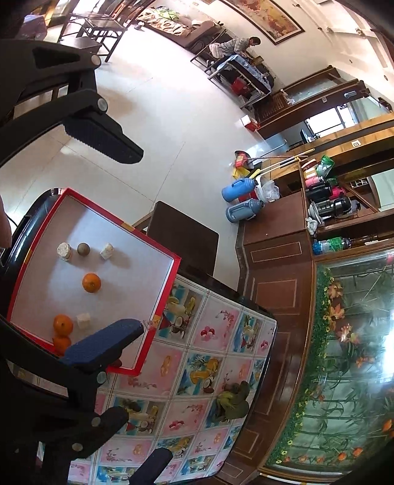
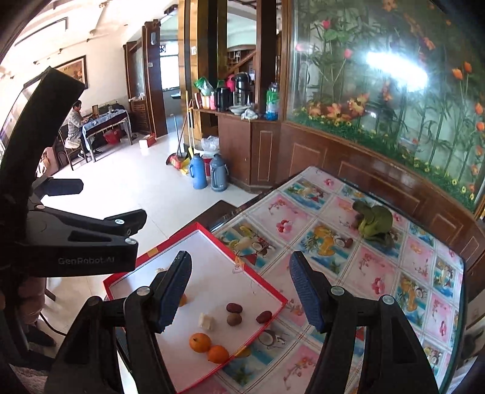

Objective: Organize fruits

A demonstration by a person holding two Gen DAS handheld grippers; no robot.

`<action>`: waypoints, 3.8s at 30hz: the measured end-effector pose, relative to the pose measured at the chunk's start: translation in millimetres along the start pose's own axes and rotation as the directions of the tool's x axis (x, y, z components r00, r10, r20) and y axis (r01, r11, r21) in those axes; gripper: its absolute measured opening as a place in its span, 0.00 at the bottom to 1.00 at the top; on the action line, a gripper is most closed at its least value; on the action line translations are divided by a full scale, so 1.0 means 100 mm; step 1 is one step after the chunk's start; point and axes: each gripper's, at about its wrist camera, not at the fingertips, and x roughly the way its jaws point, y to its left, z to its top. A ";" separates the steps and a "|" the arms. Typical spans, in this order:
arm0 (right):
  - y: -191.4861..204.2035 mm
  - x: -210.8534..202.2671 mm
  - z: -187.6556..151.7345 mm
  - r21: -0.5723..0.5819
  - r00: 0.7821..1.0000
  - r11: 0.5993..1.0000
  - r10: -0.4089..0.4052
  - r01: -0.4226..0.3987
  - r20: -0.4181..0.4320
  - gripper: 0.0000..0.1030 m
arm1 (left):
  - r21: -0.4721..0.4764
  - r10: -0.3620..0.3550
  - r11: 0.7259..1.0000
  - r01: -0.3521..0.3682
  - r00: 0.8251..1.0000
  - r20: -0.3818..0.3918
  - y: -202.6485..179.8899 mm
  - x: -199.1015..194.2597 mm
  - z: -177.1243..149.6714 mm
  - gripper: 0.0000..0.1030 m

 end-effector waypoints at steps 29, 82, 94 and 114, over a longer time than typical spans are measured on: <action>0.13 -0.20 -0.18 0.014 1.000 1.000 -0.014 0.014 -0.006 0.67 | -0.069 -0.008 0.998 0.007 1.000 -0.010 0.11 -0.33 -0.38 0.99; 0.24 -0.11 -0.17 0.073 0.999 0.997 0.032 -0.030 -0.025 0.71 | -0.162 0.023 0.986 -0.044 0.991 -0.132 0.35 -0.18 -0.68 0.99; 0.23 -0.09 0.02 0.069 0.998 0.996 -0.061 0.060 0.009 0.73 | -0.111 -0.027 0.994 0.020 0.998 -0.063 0.36 -0.07 -0.42 0.99; 0.48 0.12 -0.20 0.055 0.983 0.988 -0.135 0.142 -0.121 0.75 | -0.060 -0.076 0.996 0.070 0.992 -0.096 0.51 0.21 -0.61 0.99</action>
